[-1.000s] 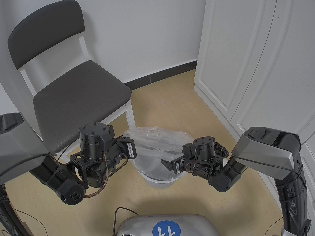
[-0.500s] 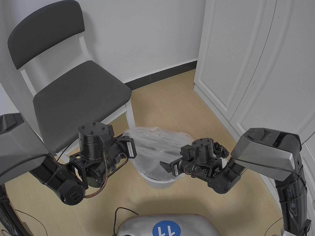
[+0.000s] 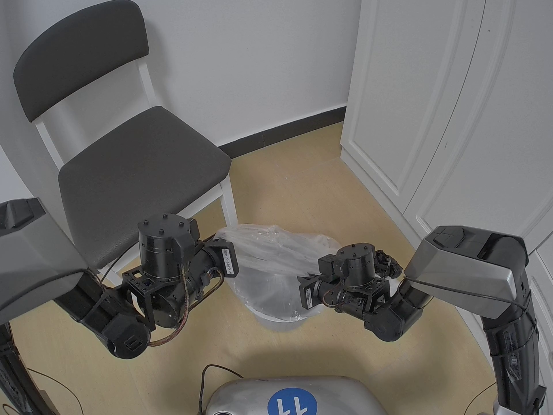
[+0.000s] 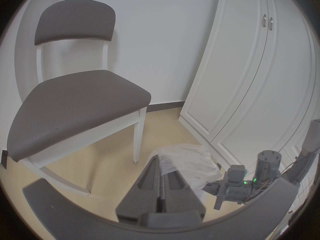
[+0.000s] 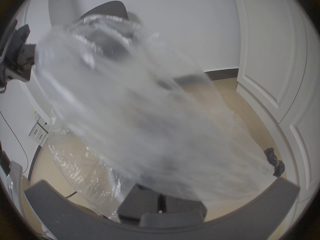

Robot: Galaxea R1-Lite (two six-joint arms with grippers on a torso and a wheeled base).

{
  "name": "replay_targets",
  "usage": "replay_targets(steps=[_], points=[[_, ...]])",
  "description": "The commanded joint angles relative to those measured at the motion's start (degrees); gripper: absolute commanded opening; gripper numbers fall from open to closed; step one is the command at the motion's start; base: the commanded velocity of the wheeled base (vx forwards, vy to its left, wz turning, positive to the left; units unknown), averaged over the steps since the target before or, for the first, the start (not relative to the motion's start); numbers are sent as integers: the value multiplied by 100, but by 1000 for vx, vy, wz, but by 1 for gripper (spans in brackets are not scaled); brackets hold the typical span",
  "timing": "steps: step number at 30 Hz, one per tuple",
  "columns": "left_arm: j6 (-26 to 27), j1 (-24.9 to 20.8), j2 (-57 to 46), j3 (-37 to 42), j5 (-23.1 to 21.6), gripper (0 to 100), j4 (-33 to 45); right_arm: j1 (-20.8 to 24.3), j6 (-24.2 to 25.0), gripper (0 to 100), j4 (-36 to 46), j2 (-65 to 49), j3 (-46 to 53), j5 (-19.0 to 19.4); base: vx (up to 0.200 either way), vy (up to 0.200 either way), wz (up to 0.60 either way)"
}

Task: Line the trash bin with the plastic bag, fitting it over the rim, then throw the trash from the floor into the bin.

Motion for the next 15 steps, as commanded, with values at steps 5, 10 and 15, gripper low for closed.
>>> replay_targets(steps=[5, 10, 15], points=[[-60, 194, 636, -257, -3, 0, -356, -150, -14, 0, -220, -391, 227, 5, 0, 0, 0], [-175, 185, 1488, -599, 23, 0, -1121, -431, -31, 0, -220, -435, 7, -4, 0, 0, 0], [-175, 115, 2059, -837, 76, 0, -1507, -589, -14, 0, -237, -347, -283, -39, 0, 0, 0]])
